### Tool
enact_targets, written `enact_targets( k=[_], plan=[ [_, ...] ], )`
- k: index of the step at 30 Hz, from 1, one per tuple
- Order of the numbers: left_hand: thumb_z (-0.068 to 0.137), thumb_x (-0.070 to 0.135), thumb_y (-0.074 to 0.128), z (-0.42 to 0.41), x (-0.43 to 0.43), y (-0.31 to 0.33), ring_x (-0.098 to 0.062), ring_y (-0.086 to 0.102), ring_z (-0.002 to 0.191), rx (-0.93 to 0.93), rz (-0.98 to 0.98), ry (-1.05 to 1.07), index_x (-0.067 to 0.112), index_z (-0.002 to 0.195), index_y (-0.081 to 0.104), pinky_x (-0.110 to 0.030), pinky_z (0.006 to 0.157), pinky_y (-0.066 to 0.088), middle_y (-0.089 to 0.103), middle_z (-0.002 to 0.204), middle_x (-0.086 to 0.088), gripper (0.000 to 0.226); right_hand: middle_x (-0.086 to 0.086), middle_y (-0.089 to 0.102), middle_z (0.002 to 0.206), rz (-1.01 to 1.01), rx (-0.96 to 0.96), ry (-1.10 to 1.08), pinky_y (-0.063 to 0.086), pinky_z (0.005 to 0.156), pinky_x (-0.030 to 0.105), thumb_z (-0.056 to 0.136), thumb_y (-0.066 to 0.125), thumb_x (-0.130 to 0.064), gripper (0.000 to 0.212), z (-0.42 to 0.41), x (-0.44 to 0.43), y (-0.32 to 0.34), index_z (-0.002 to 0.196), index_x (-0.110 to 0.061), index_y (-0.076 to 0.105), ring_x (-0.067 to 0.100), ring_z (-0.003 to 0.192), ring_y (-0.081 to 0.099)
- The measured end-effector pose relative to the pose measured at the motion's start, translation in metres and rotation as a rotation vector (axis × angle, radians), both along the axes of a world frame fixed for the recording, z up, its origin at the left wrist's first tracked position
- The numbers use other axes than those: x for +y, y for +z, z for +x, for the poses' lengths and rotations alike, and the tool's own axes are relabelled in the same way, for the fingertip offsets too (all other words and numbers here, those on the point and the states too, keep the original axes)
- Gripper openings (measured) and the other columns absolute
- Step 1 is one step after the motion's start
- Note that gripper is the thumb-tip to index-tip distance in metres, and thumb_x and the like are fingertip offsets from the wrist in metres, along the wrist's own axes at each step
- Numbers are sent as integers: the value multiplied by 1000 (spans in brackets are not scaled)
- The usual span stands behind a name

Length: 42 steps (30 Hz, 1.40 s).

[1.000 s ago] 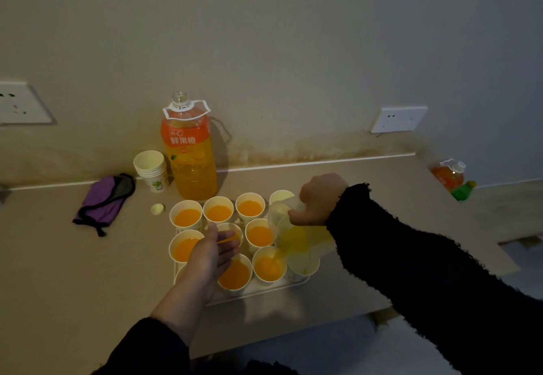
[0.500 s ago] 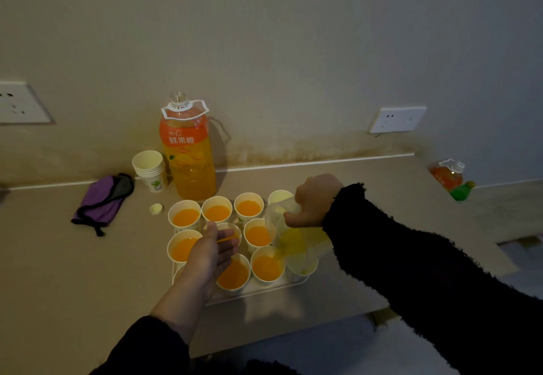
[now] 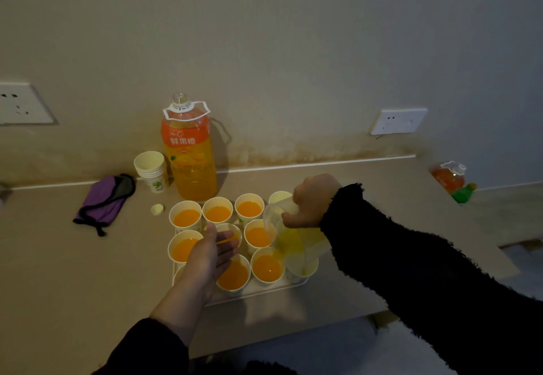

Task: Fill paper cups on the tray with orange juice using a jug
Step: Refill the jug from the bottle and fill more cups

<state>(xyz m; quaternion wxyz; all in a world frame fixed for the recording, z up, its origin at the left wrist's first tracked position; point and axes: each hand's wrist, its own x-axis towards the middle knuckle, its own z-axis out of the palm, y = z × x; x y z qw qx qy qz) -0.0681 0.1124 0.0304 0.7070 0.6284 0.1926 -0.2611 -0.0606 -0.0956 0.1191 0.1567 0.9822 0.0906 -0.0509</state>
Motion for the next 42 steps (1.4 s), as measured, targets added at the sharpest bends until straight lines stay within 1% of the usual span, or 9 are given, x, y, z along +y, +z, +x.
enact_targets(
  k=[4, 9, 15, 21, 25, 29, 35, 39, 42],
  plan=[
    [101, 47, 26, -1, 1, 0, -27, 58, 108, 7, -5, 7, 13, 95, 62, -44, 105, 36, 66, 101, -10, 49, 1, 38, 50, 9, -17, 24, 24, 49, 18, 68, 24, -71, 69, 0, 2, -2, 64, -11, 58, 14, 44, 34],
    [101, 47, 26, -2, 1, 2, -28, 58, 108, 8, -6, 5, 13, 95, 61, -44, 105, 36, 66, 102, -11, 49, 0, 39, 50, 33, 2, 12, 28, 52, 18, 80, 35, -70, 65, 0, 0, -6, 63, -11, 56, 13, 45, 35],
    [101, 47, 27, -2, 0, 4, -27, 59, 107, 13, 0, 14, 13, 94, 61, -41, 99, 38, 66, 99, -10, 49, 0, 39, 49, 84, 6, 15, 23, 48, 19, 46, -2, -73, 72, -3, -2, -4, 50, -15, 42, 13, 44, 35],
    [101, 46, 26, -2, -1, 7, -26, 60, 101, -7, 29, 41, 13, 93, 61, -41, 97, 41, 66, 99, -11, 48, 0, 35, 46, 178, 20, -46, 24, 47, 21, 48, 6, -71, 67, -2, -19, -5, 47, -14, 40, 17, 44, 34],
    [102, 42, 26, 1, -5, 8, -21, 63, 85, -53, 20, 101, 11, 91, 61, -32, 74, 49, 67, 91, -9, 48, 3, 26, 47, 271, 41, -131, 20, 46, 25, 63, 27, -65, 55, 0, -35, -3, 47, -13, 34, 20, 45, 29],
    [103, 40, 26, 4, -5, 10, -19, 62, 81, -73, 57, 128, 9, 101, 61, -31, 66, 46, 68, 90, -6, 46, 2, 23, 48, 365, 55, -163, 18, 47, 27, 56, 23, -69, 57, 2, -51, -3, 47, -13, 31, 21, 44, 26],
    [94, 37, 53, 0, -18, 6, -24, 60, 97, -425, 453, 16, 21, 98, 62, -35, 80, 44, 66, 94, -2, 19, 1, 21, 49, 583, 44, -226, 16, 51, 33, 67, 37, -57, 46, 8, -71, 9, 48, -16, 27, 19, 46, 22],
    [79, 52, 66, -11, -29, -6, -20, 55, 105, -695, 892, -182, 24, 115, 61, -39, 84, 47, 68, 96, 8, 46, 4, 28, 53, 767, -24, -307, 20, 54, 33, 68, 43, -52, 43, 15, -84, 12, 48, -15, 33, 18, 52, 30],
    [74, 60, 66, -17, -40, -7, -17, 47, 114, -732, 995, -276, 31, 124, 55, -38, 91, 40, 65, 107, 14, 59, 8, 37, 56, 930, -61, -420, 25, 57, 31, 64, 47, -49, 41, 21, -92, 13, 54, -9, 45, 19, 54, 37]
  ],
)
